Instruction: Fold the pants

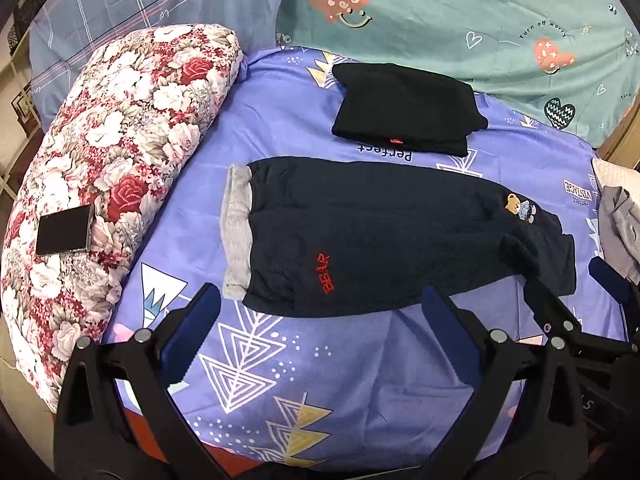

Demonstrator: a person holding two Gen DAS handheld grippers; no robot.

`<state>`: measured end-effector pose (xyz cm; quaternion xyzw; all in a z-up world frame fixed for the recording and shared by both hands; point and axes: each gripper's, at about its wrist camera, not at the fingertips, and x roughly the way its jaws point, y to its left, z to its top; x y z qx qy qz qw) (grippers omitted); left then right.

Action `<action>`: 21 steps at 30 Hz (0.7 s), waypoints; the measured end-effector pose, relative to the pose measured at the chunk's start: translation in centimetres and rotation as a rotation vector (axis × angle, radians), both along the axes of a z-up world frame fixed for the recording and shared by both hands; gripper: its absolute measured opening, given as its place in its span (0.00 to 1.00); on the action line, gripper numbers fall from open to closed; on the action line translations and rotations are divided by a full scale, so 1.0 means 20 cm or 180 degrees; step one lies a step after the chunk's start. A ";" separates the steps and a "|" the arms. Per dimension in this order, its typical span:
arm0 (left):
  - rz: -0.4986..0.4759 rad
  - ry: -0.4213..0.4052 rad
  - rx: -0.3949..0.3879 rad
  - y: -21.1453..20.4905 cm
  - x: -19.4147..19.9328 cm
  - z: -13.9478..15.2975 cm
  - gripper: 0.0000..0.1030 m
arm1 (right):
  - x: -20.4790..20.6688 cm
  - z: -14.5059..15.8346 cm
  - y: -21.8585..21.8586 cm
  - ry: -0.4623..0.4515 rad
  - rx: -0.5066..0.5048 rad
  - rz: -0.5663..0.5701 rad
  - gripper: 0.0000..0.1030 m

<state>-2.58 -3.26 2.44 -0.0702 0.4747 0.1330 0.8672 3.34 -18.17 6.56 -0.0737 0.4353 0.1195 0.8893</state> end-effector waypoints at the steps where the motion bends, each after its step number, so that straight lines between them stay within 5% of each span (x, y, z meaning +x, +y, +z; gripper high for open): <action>1: -0.0014 -0.0002 -0.0014 0.01 0.01 0.00 0.98 | 0.00 0.00 0.00 -0.0006 -0.0002 -0.0007 0.99; 21: -0.0073 0.0086 -0.0086 0.03 0.11 -0.05 0.98 | 0.08 -0.03 0.00 0.0051 -0.0023 -0.0042 0.99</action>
